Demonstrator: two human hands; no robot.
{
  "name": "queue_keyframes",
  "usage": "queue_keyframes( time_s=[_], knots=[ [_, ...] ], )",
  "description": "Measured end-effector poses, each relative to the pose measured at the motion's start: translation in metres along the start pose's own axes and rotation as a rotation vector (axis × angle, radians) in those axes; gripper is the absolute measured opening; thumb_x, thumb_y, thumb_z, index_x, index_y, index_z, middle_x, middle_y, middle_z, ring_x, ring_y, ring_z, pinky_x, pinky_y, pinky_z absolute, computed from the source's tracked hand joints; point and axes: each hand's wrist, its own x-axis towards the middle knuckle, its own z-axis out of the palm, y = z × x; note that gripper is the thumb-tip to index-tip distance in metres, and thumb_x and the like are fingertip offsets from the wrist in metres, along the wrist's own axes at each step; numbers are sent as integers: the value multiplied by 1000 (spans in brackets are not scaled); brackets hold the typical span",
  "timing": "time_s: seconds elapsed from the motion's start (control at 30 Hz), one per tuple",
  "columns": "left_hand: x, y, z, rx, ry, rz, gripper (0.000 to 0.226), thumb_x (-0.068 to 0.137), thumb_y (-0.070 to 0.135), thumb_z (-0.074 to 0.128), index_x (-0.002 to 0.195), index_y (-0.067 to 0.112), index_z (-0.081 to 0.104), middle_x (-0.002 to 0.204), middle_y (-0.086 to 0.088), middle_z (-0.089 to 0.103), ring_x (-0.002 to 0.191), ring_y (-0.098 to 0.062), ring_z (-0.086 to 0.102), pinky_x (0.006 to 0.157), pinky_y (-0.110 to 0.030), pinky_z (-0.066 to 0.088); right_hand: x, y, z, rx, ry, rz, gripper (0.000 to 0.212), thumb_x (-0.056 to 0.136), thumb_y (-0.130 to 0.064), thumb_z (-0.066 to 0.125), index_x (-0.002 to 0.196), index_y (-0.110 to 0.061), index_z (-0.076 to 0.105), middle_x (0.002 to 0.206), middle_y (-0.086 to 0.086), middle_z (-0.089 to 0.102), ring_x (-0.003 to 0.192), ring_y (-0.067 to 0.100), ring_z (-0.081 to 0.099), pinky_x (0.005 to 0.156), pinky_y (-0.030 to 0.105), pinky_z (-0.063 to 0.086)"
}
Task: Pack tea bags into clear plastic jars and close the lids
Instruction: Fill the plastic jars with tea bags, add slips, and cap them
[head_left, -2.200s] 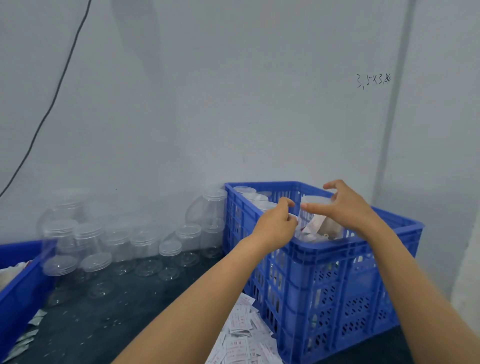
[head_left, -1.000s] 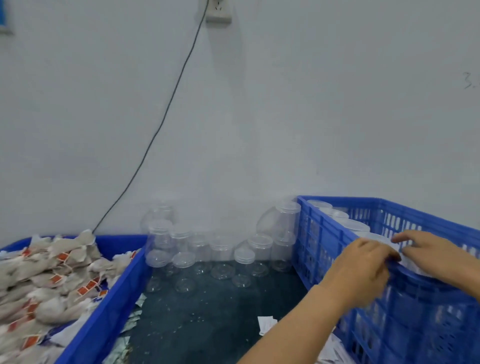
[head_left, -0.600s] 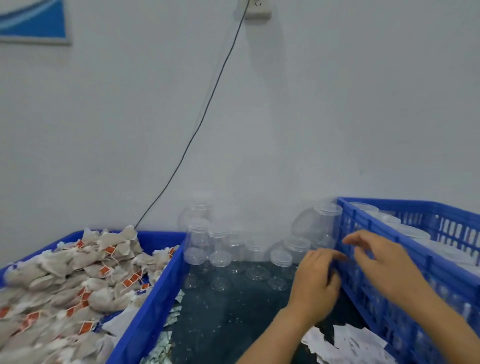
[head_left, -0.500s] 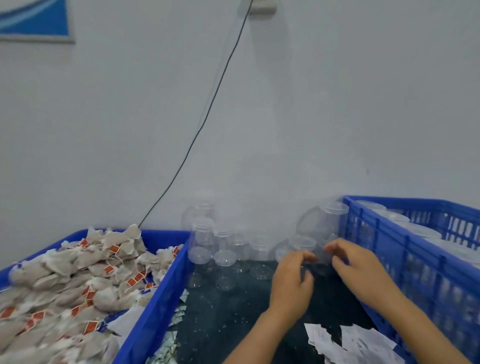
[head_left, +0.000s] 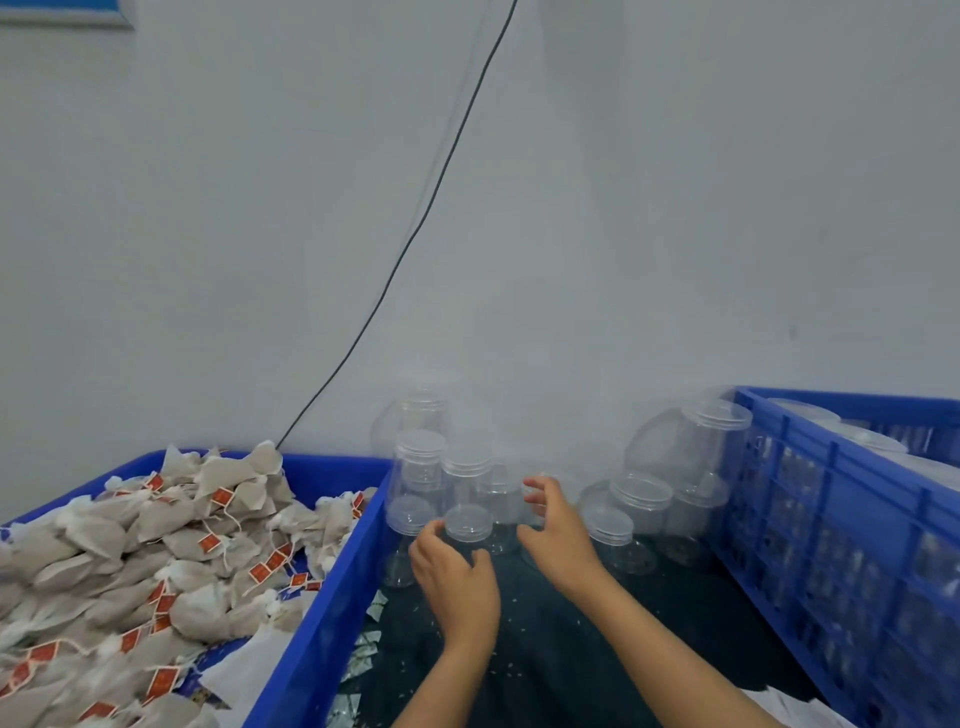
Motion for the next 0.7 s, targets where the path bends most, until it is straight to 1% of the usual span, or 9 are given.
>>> queue_keyframes(
  time_s=[0.07,0.13,0.17,0.27,0.37,0.47,0.53,0.63,0.7],
  knots=[
    [9,3,1,4,-16,-35,62,82,-1,67,136,3,38,141,-16,37,129,-31,40,107,-45,38,14,-5,15,-3,-53,-20,63,85,2,57,140,-17,31,126,-2,39,116,15,47,90,23,45],
    [18,4,2,5,-44,-48,66,85,4,67,142,6,33,147,-14,30,132,-31,38,107,-45,39,27,-7,27,33,-80,-14,72,84,2,60,143,-17,25,129,-1,34,123,16,41,95,25,43],
    [21,5,2,3,-59,-40,65,88,5,64,143,7,31,149,-13,28,134,-30,36,107,-44,39,32,-8,32,48,-82,-5,74,84,3,60,144,-17,22,130,0,34,122,16,41,95,25,44],
    [26,4,5,-11,-92,-12,57,94,7,53,146,9,30,151,-10,28,136,-28,32,109,-44,35,42,-6,44,72,-97,14,75,84,1,60,144,-16,18,133,5,37,113,13,42,79,11,41],
    [27,3,8,-24,-115,-44,52,99,11,44,148,11,26,154,-10,25,138,-28,31,111,-44,33,45,0,54,91,-102,29,76,85,-1,60,144,-16,15,138,10,37,115,13,41,87,16,39],
    [28,1,9,-28,-138,-50,50,102,15,39,150,14,25,156,-8,23,139,-27,30,111,-44,33,45,2,58,150,-81,52,78,85,-7,67,144,-19,16,132,7,39,114,12,43,86,16,39],
    [28,-1,9,-19,-153,-40,52,101,15,40,151,16,24,156,-8,22,139,-28,30,111,-45,34,44,0,58,161,-54,33,79,84,-11,71,143,-17,19,126,5,41,117,14,45,90,18,38],
    [25,0,7,-9,-161,2,55,98,12,45,150,18,27,153,-8,25,138,-26,29,110,-44,34,38,-8,53,208,0,-15,76,79,-10,75,137,-13,27,129,7,46,123,19,46,101,28,41],
    [20,2,5,-13,-167,57,59,95,11,52,149,20,29,151,-6,27,137,-24,31,109,-42,36,31,-14,46,242,35,-43,70,77,-9,76,131,-14,31,128,8,48,121,20,49,103,32,42]
  ],
)
